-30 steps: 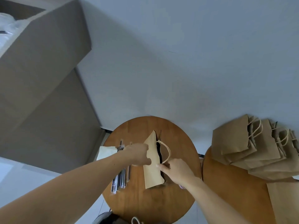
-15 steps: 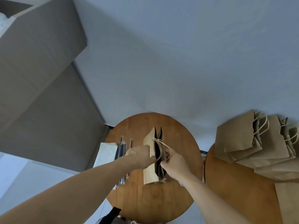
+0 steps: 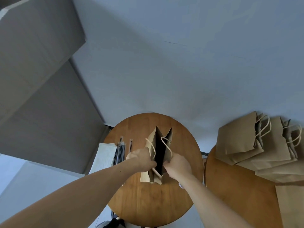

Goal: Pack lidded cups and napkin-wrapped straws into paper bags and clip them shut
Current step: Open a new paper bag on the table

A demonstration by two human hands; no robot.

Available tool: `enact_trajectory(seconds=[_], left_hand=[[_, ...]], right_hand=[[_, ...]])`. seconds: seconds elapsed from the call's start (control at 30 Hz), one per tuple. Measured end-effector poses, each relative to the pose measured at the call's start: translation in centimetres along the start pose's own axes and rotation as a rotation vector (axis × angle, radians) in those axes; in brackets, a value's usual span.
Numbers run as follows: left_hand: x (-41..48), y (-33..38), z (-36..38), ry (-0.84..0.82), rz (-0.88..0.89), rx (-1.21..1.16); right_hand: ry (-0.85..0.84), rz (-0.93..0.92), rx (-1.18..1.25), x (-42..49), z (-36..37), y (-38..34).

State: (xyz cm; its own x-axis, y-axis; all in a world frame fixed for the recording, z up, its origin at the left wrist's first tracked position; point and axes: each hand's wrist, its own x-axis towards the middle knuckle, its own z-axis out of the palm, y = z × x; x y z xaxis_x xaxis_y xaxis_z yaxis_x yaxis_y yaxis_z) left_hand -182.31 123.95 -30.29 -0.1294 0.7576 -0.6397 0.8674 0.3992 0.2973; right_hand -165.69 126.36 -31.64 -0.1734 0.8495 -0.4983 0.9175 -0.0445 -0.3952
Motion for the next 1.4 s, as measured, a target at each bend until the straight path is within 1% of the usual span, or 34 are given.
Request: enact_trajectory(seconds=[0.13,0.3,0.37,0.47,0.57,0.7,0.8,0.9,1.03,1.1,1.23,1.4], left_hand=[[0.8,-0.6,0.8,0.109,-0.118,-0.036],[1.9,-2.3,0.3,0.198,-0.199,0.054],[2.3,-3.8,-0.9,0.234,-0.258,0.009],[2.7,-5.1,-1.5,0.251,-0.27,-0.068],[2.8,-3.9,-0.4,0.162,-0.219,-0.186],[3.4,-3.0,0.1,-0.06,-0.098,-0.311],[3.5,-3.6,-0.6,-0.162,-0.049,-0.298],[3.2,-4.2,-1.6,-0.229,-0.025,-0.261],[2.6,-4.3,-3.1,-0.256,0.062,-0.116],[2.5,-4.2,-4.0,-0.213,0.065,-0.047],[2.0,-4.4,-6.5,0.038,0.077,0.062],[0.4,-5.3,-10.0,0.254,0.006,0.016]], right_hand=[[0.079,0.045,-0.108,-0.1,-0.1,0.3],[0.103,0.057,-0.147,0.7,-1.2,1.7],[0.133,0.078,-0.143,1.0,-2.3,3.2],[0.189,0.094,-0.124,1.4,-3.1,4.2],[0.2,0.068,-0.097,1.4,-2.6,3.0],[0.096,0.026,-0.003,1.2,-2.2,2.4],[-0.009,-0.058,0.05,0.9,-2.5,2.8],[-0.101,-0.085,0.067,0.8,-2.6,3.1],[-0.196,-0.113,0.131,0.7,-3.4,2.8],[-0.201,-0.123,0.109,0.8,-4.2,2.5],[-0.049,-0.167,0.079,1.8,-7.0,1.1],[0.148,-0.338,0.133,3.2,-10.6,-4.9]])
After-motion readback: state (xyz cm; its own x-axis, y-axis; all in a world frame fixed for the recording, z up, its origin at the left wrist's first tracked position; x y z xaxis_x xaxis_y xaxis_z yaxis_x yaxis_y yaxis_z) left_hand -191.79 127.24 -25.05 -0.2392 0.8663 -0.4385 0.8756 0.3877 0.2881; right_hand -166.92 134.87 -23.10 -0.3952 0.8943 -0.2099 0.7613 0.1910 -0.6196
